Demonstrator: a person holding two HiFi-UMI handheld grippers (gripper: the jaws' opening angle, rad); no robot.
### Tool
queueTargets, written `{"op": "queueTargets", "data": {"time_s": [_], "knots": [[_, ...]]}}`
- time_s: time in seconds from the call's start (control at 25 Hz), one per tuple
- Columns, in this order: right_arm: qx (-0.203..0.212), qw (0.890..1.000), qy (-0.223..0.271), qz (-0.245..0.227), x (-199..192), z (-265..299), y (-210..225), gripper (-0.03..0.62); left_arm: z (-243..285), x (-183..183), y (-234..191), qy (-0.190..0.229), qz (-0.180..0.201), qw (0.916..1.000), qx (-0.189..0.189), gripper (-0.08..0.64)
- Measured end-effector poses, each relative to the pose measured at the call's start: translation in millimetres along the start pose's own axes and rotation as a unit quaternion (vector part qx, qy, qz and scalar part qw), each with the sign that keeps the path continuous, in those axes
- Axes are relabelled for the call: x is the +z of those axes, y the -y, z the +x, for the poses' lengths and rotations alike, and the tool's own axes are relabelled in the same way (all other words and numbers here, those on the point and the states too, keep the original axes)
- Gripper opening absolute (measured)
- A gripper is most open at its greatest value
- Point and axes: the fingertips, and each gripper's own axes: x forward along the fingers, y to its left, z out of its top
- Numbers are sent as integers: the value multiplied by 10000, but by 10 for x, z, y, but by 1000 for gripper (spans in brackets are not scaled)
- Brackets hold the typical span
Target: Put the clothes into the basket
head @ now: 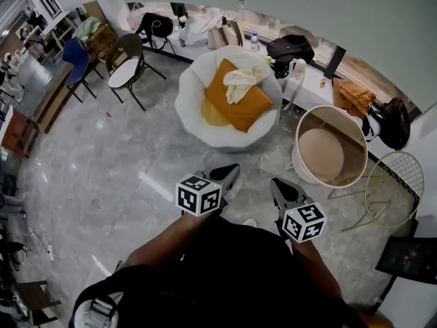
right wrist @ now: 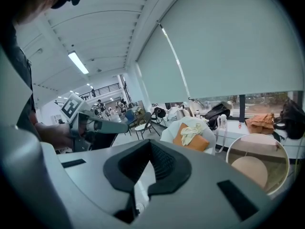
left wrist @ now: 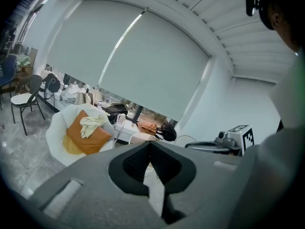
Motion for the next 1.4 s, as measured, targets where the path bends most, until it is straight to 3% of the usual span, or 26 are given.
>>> {"op": "queueTargets", "data": {"time_s": [0.36, 0.68, 0.92, 1.12, 1.4], "knots": [[141, 9995, -61, 285, -130, -45, 244, 15, 85, -3, -15, -68, 166, 9989, 442, 0], [45, 9995, -105, 299, -16, 218, 432, 15, 352, 66, -229, -262, 113, 9991, 330, 0], [-188, 9981, -258, 533, 170, 690, 844, 15, 801, 498, -625, -275, 222, 9993, 112, 0], [-117, 9989, -325, 321, 611, 1285, 982, 15, 1071, 897, -1010, -373, 564, 9977, -34, 0], [-122, 9990, -404, 123, 1135, 2038, 1114, 15, 1236, 1530, -1720, -160, 626, 9979, -51, 0]]}}
